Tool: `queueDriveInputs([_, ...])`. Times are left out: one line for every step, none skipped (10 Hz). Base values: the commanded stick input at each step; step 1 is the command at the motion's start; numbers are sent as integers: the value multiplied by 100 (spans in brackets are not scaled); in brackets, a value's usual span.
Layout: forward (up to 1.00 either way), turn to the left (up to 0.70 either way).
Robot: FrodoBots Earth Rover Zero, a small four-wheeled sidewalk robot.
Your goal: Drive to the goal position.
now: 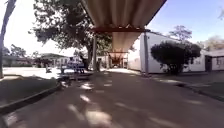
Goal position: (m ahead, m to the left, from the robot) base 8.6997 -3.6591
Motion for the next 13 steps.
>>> queueDriveInputs([70, 0])
queueDriveInputs([70, 0])
queueDriveInputs([70, 0])
queueDriveInputs([70, 0])
queueDriveInputs([70, 0])
queueDriveInputs([70, 0])
queueDriveInputs([70, 0])
queueDriveInputs([70, 0])
queueDriveInputs([70, 0])
queueDriveInputs([70, -35])
queueDriveInputs([70, -35])
queueDriveInputs([70, 0])
queueDriveInputs([70, 0])
